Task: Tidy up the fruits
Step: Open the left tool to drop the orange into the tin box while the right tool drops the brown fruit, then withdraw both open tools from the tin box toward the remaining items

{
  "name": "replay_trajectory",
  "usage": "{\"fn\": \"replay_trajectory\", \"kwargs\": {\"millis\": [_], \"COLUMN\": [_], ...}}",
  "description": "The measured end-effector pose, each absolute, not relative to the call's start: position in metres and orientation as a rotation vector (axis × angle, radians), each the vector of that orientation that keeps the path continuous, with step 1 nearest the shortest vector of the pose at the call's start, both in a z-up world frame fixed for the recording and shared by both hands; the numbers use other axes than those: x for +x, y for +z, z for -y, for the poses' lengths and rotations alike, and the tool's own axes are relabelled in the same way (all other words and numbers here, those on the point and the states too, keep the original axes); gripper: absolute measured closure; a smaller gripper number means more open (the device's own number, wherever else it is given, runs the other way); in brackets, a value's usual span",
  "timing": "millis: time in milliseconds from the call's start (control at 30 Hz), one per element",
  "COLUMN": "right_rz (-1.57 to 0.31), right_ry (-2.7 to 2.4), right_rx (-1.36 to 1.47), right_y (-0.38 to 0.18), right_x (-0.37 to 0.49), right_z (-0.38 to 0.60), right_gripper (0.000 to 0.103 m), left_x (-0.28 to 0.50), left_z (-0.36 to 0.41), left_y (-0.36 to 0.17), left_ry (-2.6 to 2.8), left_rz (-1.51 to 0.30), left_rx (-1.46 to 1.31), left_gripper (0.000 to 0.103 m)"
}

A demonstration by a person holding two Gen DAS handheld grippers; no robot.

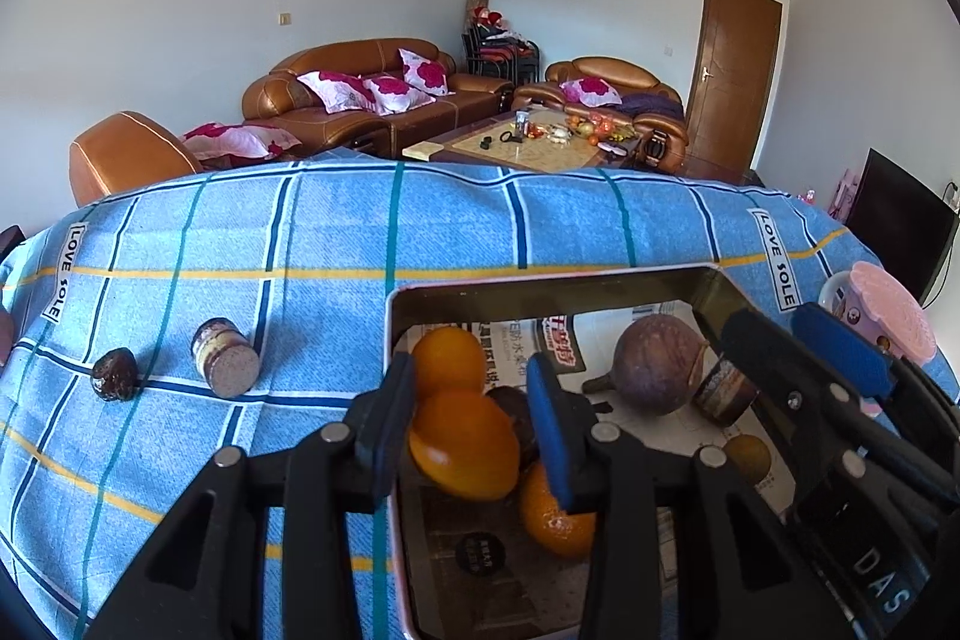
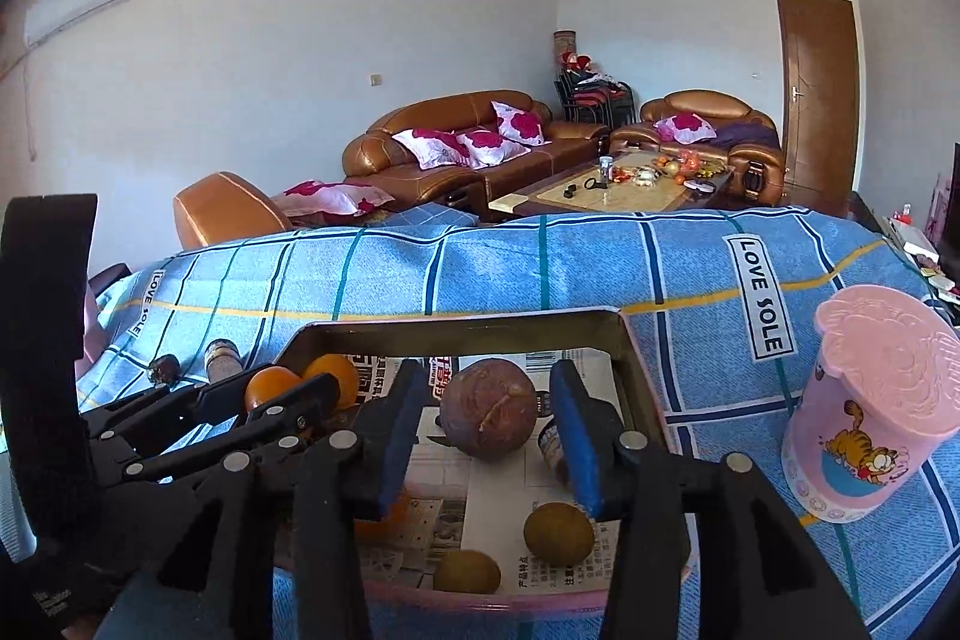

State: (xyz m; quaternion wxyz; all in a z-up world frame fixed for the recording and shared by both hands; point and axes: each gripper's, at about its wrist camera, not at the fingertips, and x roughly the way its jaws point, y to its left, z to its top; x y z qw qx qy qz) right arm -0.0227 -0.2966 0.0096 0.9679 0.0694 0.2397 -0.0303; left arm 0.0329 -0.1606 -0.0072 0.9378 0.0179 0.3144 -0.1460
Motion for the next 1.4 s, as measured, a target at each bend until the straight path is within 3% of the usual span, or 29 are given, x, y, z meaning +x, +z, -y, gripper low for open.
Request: {"fn": "replay_trajectory", "kwargs": {"millis": [67, 100, 167, 467, 600, 1400], "right_rz": [-0.452, -0.434, -0.405, -0.326, -0.278, -0.276], "right_ry": [-0.101, -0.122, -0.174, -0.269, -0.293, -0.372], "right_rx": [0.144, 0.144, 0.136, 0.096, 0.048, 0.072], "right_y": [0.013, 0.015, 0.018, 0.024, 0.024, 0.025], "right_x": [-0.028, -0.031, -0.035, -0.045, -0.05, -0.076], "right_z": [0.299, 0.3, 0.302, 0.305, 0.299, 0.29], "right_gripper": [0.038, 0.029, 0.022, 0.022, 0.014, 0.013], "left_x": [0.026, 0.022, 0.014, 0.003, 0.001, -0.022], "left_z": [0.163, 0.164, 0.165, 0.167, 0.165, 0.148], "left_y": [-0.004, -0.002, 0.003, 0.01, 0.01, 0.011], "left_ry": [-0.298, -0.288, -0.282, -0.237, -0.222, -0.206], "left_rz": [-0.609, -0.588, -0.54, -0.49, -0.485, -0.459], "left_rx": [0.057, 0.07, 0.087, 0.126, 0.121, 0.076], "left_gripper": [0.029, 0.022, 0.001, 0.0, 0.0, 0.0]}}
